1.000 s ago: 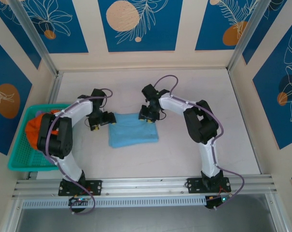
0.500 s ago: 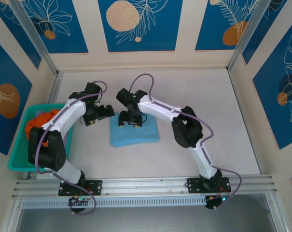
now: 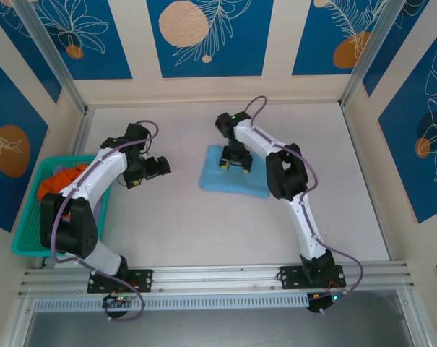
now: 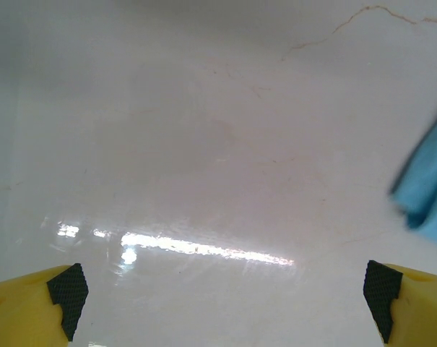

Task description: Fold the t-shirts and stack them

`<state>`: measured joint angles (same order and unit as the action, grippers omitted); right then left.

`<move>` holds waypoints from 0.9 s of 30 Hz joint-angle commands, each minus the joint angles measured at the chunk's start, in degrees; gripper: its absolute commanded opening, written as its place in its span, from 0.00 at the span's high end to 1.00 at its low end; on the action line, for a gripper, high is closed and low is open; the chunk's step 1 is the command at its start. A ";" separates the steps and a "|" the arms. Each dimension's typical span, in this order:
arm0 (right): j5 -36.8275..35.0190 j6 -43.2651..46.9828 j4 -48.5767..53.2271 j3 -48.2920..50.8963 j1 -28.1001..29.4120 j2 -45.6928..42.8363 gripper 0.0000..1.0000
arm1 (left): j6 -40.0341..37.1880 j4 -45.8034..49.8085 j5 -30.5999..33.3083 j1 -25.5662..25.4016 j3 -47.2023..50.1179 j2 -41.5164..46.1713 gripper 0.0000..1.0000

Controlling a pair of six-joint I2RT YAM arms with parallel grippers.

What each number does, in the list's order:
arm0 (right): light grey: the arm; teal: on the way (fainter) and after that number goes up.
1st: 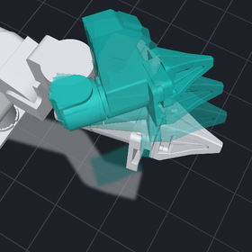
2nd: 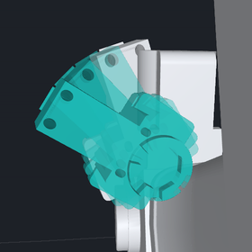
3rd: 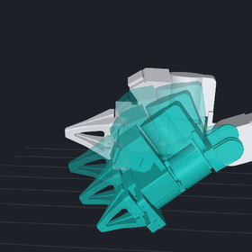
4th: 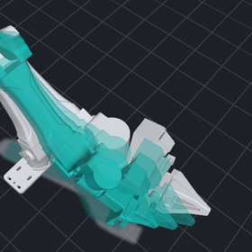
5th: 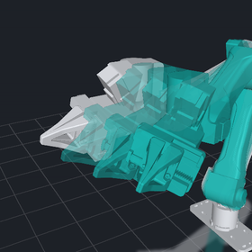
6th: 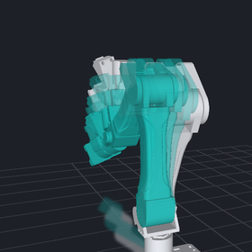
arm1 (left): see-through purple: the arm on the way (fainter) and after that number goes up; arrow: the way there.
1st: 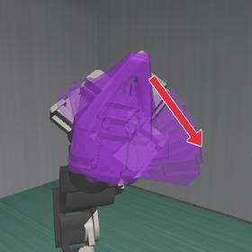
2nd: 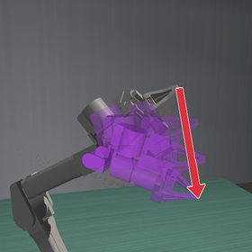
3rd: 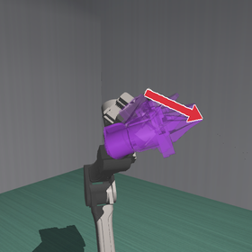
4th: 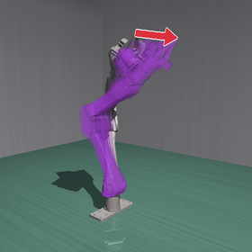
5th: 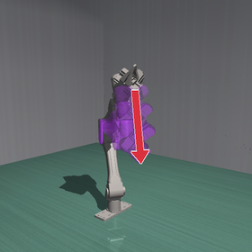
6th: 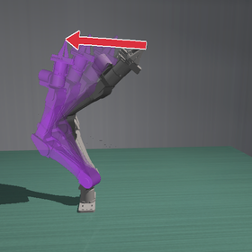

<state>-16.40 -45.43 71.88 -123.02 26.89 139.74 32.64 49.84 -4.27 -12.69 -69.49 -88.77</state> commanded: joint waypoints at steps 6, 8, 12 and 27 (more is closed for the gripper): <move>-11.50 9.78 1.84 -3.86 -13.33 4.25 0.31 | 0.68 0.18 -1.89 0.51 -1.97 -0.23 0.00; -13.13 12.19 1.76 -7.15 -15.30 6.20 0.31 | 0.60 0.64 -1.49 0.55 -2.48 -0.68 0.00; -11.80 16.73 -0.29 -13.74 -17.22 6.12 0.31 | 0.36 1.39 -1.00 0.56 -3.98 -2.16 0.00; 2.47 -1.46 -14.08 31.83 -13.65 -19.96 0.35 | -2.45 0.96 -3.97 0.55 -5.73 -6.03 0.00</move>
<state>-16.19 -42.83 59.88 -96.05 14.70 117.25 31.99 49.58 -6.63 -12.69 -73.03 -93.84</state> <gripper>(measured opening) 0.655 0.999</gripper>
